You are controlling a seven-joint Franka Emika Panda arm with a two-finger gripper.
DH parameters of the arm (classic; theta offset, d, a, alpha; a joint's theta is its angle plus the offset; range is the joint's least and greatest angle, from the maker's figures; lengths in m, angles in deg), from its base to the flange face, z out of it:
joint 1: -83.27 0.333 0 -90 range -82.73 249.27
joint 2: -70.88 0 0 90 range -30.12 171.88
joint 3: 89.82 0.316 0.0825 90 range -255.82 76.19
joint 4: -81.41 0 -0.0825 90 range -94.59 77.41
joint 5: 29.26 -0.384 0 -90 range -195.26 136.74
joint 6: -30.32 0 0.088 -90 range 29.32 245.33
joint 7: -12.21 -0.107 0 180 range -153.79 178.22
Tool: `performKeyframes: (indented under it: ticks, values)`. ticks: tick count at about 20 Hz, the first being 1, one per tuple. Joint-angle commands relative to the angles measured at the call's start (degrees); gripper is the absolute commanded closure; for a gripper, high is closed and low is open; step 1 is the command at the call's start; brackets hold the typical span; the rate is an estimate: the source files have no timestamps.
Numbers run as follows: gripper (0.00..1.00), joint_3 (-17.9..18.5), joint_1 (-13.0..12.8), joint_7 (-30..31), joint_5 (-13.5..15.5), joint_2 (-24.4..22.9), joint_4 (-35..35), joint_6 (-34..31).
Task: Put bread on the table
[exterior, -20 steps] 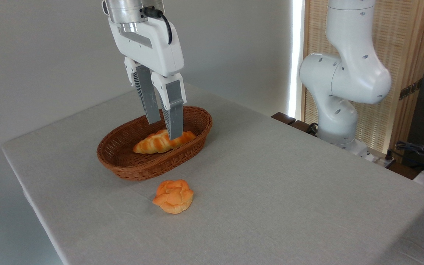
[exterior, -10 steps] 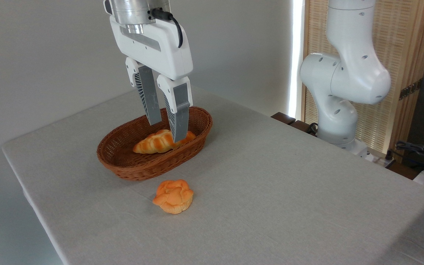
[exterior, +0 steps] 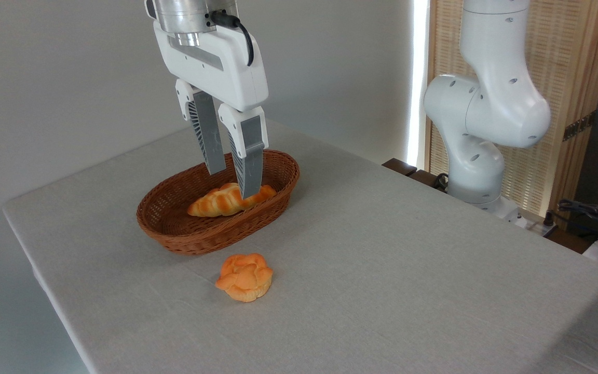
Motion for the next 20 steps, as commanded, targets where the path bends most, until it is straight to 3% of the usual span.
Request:
performKeyframes:
  ticks: [1,20]
  values:
    - [0.00,1.0,-0.9,0.8,0.6,0.3,1.4,-1.7]
    - [0.00,1.0,-1.0,3.2,0.7,0.2,1.2,-1.8]
